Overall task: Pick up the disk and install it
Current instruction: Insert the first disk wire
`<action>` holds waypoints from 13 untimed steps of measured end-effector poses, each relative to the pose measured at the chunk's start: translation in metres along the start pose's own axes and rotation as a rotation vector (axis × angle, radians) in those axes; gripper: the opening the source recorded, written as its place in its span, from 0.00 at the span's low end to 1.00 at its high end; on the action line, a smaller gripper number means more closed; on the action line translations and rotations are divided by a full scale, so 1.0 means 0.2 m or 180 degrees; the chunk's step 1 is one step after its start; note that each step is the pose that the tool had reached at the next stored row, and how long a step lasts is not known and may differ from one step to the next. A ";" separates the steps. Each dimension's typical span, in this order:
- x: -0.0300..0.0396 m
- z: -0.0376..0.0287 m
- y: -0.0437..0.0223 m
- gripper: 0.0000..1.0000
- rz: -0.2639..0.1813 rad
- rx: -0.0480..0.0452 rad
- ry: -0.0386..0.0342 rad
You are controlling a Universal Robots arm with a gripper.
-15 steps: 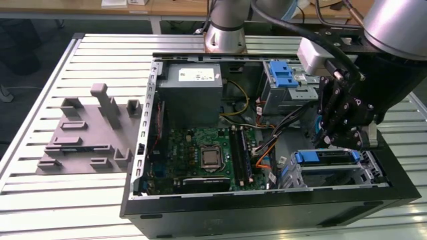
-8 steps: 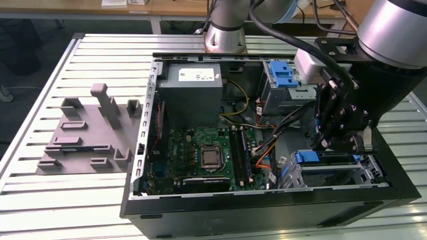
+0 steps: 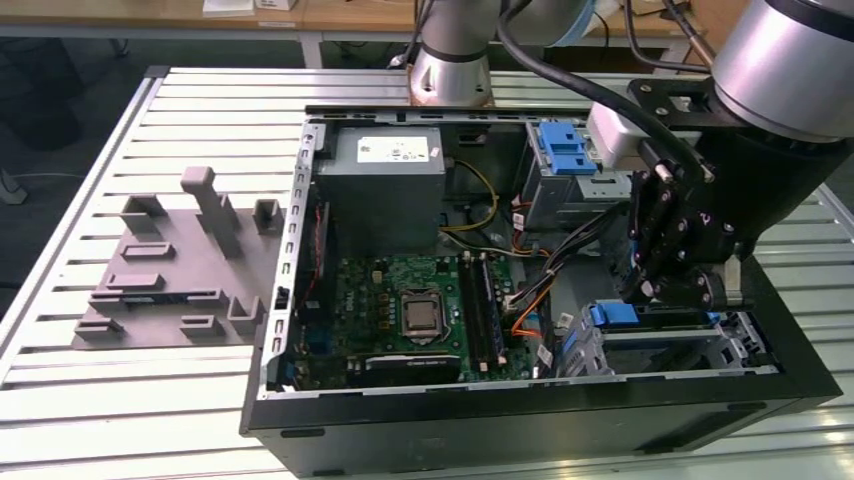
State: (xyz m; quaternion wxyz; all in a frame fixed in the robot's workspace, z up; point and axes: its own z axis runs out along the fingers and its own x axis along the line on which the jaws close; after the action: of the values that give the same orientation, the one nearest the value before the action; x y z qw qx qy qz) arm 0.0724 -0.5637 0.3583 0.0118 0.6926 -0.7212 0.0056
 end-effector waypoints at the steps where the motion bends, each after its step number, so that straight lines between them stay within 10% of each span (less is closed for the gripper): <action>1: 0.000 0.000 0.000 0.11 0.0000 0.0000 0.0000; 13: -0.006 0.004 -0.100 0.11 0.0000 0.0000 0.0000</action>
State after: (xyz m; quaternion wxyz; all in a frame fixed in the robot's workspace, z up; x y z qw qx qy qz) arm 0.0924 -0.5634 0.3572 0.0117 0.6926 -0.7212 0.0056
